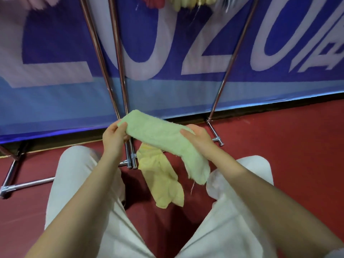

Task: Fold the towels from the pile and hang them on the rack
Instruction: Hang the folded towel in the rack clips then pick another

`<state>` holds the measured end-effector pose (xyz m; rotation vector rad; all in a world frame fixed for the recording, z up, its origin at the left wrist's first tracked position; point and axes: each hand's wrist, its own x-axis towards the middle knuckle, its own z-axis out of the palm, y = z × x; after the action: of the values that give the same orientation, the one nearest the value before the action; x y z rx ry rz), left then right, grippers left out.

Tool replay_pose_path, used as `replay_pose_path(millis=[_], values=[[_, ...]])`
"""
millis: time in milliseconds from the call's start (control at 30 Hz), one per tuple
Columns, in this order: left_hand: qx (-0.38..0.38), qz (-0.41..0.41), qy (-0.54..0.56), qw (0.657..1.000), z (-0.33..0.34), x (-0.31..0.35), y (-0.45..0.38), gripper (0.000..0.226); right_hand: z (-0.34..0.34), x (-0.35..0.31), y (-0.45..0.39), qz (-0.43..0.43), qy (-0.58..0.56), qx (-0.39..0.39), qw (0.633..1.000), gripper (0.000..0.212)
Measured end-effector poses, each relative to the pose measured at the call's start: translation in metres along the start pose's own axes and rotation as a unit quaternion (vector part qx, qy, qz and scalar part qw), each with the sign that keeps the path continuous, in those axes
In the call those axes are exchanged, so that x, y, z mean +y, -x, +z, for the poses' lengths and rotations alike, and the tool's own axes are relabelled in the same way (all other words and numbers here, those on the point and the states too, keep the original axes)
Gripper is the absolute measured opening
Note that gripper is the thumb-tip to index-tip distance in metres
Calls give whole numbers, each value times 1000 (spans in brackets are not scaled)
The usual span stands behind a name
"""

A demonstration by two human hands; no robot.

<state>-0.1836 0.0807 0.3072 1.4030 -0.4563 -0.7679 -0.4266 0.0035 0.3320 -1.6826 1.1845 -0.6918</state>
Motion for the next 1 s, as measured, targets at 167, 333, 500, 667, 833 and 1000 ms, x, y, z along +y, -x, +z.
replay_pose_path(millis=[167, 333, 500, 667, 833, 1000], values=[[-80, -4, -28, 996, 54, 51, -4, 18, -68, -60, -33, -47, 59, 16, 997, 21], [-177, 7, -60, 982, 106, 105, -17, 14, -137, -122, -52, -87, 94, 47, 991, 29], [-202, 59, -133, 969, 165, 165, -25, 17, -205, -167, -67, -103, 95, 68, 988, 32], [-242, 84, -193, 947, 217, 209, -27, 14, -260, -201, -76, -112, 116, 116, 980, 39], [-286, 93, -292, 908, 267, 240, -14, 5, -307, -228, -86, -111, 130, 140, 975, 34], [-347, 150, -271, 885, 333, 274, -2, 15, -346, -259, -107, -119, 207, 125, 963, 33]])
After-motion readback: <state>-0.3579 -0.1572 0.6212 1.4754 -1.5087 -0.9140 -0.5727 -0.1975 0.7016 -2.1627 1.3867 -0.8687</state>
